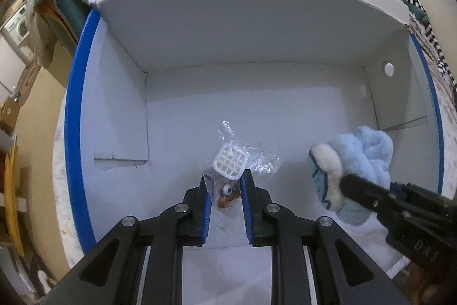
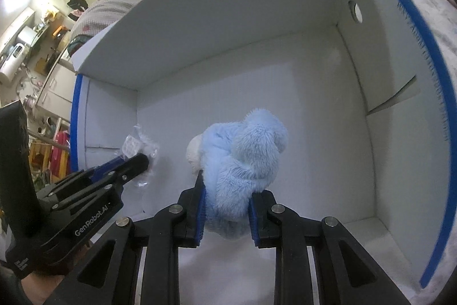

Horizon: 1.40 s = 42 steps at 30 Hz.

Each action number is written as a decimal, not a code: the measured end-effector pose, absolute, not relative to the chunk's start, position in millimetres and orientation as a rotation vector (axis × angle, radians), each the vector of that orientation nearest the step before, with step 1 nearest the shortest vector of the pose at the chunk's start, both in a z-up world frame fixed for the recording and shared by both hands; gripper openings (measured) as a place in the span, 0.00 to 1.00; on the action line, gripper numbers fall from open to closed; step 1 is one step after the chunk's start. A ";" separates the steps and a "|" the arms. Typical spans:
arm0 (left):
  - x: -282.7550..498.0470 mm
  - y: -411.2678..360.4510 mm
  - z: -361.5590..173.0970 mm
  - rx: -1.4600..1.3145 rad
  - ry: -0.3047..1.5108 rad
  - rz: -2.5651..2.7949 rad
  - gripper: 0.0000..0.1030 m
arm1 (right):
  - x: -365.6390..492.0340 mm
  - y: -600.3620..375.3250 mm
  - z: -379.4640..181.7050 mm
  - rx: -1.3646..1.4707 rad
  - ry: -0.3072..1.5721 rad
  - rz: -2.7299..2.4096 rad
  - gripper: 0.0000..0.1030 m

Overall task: Organize soft objects
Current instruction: 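Carry the blue plush and plastic bag with both tools into the white box, then open both tools to drop the blue plush and plastic bag in the box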

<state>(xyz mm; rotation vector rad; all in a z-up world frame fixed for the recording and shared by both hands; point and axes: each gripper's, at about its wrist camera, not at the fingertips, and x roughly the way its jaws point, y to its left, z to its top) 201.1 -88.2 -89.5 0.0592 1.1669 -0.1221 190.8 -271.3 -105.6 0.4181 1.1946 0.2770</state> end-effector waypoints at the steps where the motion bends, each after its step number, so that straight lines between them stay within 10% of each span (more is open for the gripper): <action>1: 201.3 -85.9 -91.1 0.055 1.168 -0.119 0.17 | 190.0 -271.7 -107.9 0.427 1.201 0.281 0.26; 16: 208.1 -94.9 -110.2 0.076 1.204 -0.117 0.18 | 197.8 -266.1 -113.9 0.383 1.227 0.245 0.34; 23: 215.5 -97.3 -114.1 0.072 1.225 -0.116 0.21 | 195.3 -267.5 -102.4 0.336 1.177 0.221 0.64; 28: 219.8 -96.7 -108.1 0.077 1.200 -0.115 0.52 | 196.4 -270.9 -93.6 0.350 1.135 0.221 0.77; 32: 221.3 -98.7 -101.5 0.078 1.169 -0.120 0.56 | 194.4 -274.8 -82.8 0.335 1.087 0.194 0.98; 42: 219.6 -102.1 -100.8 0.103 1.120 -0.115 0.57 | 195.8 -281.0 -76.0 0.343 1.055 0.177 1.00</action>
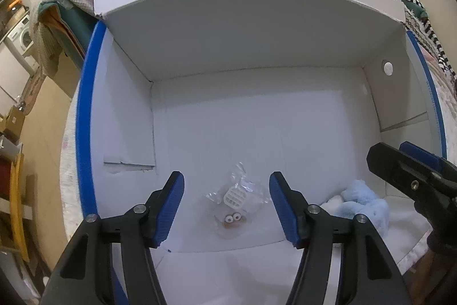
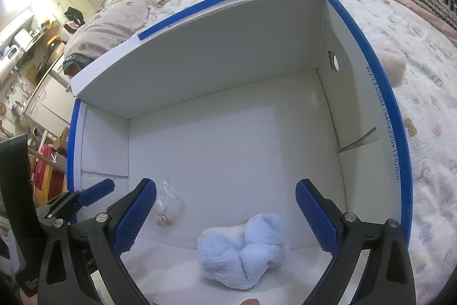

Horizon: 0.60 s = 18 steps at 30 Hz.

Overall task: Organize soft objects
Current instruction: 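Open both tools to drop the blue plush and plastic bag in the box, then withdraw both tools from the box back toward the remaining items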

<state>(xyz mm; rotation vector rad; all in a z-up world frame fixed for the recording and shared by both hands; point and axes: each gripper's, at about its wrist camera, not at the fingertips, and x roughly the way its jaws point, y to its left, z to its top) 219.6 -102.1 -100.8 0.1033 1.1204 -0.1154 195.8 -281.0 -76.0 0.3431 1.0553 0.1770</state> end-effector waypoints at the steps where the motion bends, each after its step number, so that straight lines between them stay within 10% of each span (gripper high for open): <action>1: 218.7 -102.4 -100.2 0.107 1.118 -0.111 0.57 | 195.3 -281.0 -75.9 0.344 1.056 0.176 1.00; 18: 176.2 -58.4 -37.3 0.008 1.032 -0.104 0.58 | 161.2 -292.5 -53.4 0.375 1.009 0.153 1.00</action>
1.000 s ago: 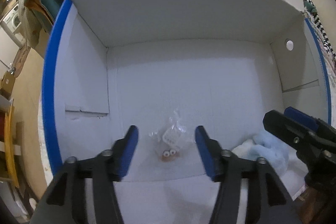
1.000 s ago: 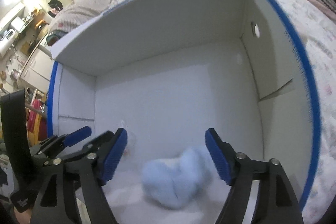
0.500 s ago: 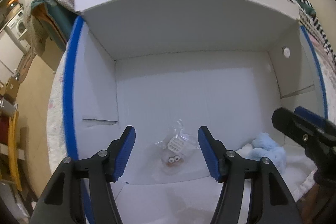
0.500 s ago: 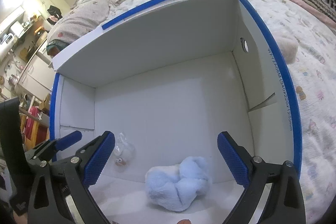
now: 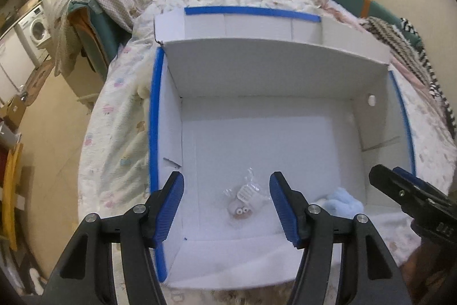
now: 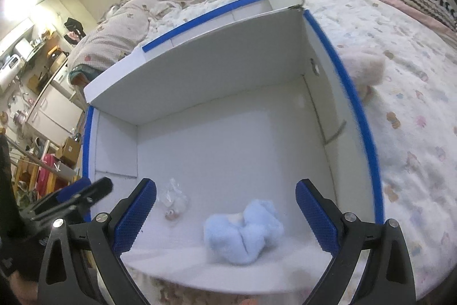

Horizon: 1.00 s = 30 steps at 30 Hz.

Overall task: Organize soft objects
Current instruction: 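Withdraw both tools from the box back toward the remaining items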

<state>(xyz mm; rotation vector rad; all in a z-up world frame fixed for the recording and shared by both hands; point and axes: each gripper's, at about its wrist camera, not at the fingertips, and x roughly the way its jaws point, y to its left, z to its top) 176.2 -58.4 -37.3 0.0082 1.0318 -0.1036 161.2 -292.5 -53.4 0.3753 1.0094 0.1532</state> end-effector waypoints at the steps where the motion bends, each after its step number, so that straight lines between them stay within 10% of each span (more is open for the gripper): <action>1: 172.6 -56.1 -33.7 0.013 1.024 -0.105 0.58 | 156.8 -293.4 -51.8 0.375 1.009 0.153 1.00; 30: 88.2 53.5 -59.9 -0.098 1.042 0.059 0.68 | 72.3 -293.5 -69.0 0.327 1.097 0.062 1.00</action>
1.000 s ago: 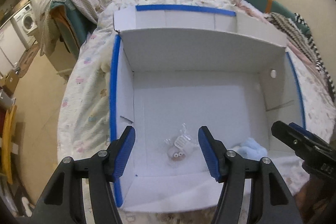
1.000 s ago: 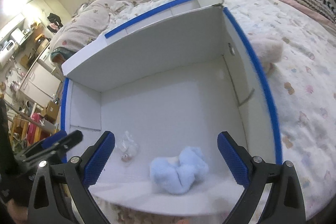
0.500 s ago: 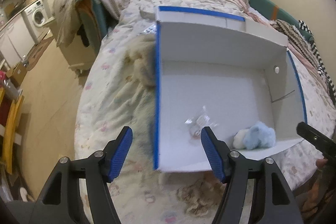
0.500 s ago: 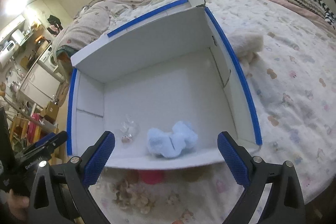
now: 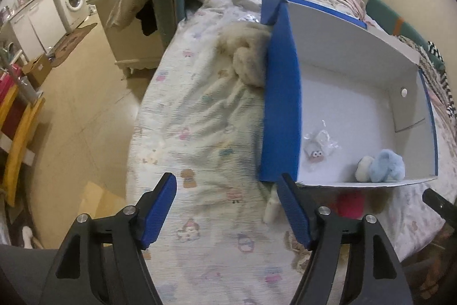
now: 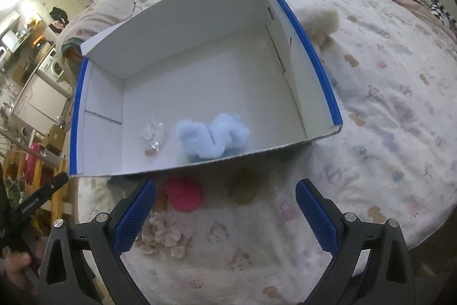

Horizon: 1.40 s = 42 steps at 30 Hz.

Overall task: Organize soft objects
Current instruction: 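Withdraw both tools from the box back toward the remaining items, then grasp the tan flat piece with the right tool while the left tool grasps the white plush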

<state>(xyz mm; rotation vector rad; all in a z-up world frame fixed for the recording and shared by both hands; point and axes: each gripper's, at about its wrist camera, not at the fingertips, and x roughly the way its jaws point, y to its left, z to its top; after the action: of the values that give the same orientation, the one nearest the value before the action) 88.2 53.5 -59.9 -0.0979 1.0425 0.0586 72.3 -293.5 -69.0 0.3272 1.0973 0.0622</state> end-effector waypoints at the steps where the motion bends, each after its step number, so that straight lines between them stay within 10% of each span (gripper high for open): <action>1: 86.7 56.8 -59.8 -0.103 1.043 0.063 0.68 | 69.9 -293.0 -69.0 0.322 1.100 0.051 1.00; 23: 120.6 -2.0 -138.3 -0.058 1.271 -0.024 0.68 | 71.6 -320.6 -99.7 0.496 1.202 0.012 1.00; 27: 130.3 -11.7 -150.1 -0.042 1.292 -0.005 0.19 | 76.2 -332.0 -123.5 0.551 1.283 -0.006 1.00; 30: 130.8 -12.9 -158.3 -0.070 1.340 -0.022 0.19 | 81.2 -337.9 -134.7 0.581 1.307 -0.012 1.00; 39: 113.6 -7.4 -141.0 -0.086 1.316 -0.067 0.18 | 109.7 -311.5 -152.7 0.508 1.352 0.046 0.54; 42: 107.2 0.2 -134.6 -0.102 1.304 -0.072 0.18 | 116.5 -300.9 -160.4 0.471 1.375 0.048 0.52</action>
<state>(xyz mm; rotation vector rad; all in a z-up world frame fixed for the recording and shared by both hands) 107.2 0.2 -134.6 -0.1018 1.3037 -0.0725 116.5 -300.9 -160.4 0.4714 1.3752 0.0480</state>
